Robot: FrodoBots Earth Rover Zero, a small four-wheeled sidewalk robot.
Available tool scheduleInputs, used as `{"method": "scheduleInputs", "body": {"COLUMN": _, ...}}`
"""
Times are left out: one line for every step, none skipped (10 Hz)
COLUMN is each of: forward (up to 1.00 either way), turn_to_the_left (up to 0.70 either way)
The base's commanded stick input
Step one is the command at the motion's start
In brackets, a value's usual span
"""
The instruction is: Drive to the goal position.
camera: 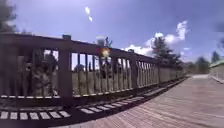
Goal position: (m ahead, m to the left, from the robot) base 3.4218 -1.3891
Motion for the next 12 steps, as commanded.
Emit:
{"method": "scheduleInputs", "body": {"forward": 0.00, "turn_to_the_left": -0.70}}
{"method": "scheduleInputs", "body": {"forward": 0.00, "turn_to_the_left": -0.70}}
{"method": "scheduleInputs", "body": {"forward": 0.00, "turn_to_the_left": -0.70}}
{"method": "scheduleInputs", "body": {"forward": 0.00, "turn_to_the_left": -0.70}}
{"method": "scheduleInputs", "body": {"forward": 0.00, "turn_to_the_left": -0.70}}
{"method": "scheduleInputs", "body": {"forward": 0.00, "turn_to_the_left": -0.70}}
{"method": "scheduleInputs", "body": {"forward": 0.00, "turn_to_the_left": -0.70}}
{"method": "scheduleInputs", "body": {"forward": 0.00, "turn_to_the_left": -0.62}}
{"method": "scheduleInputs", "body": {"forward": 0.00, "turn_to_the_left": -0.29}}
{"method": "scheduleInputs", "body": {"forward": 0.00, "turn_to_the_left": 0.00}}
{"method": "scheduleInputs", "body": {"forward": 0.00, "turn_to_the_left": 0.00}}
{"method": "scheduleInputs", "body": {"forward": 0.01, "turn_to_the_left": 0.00}}
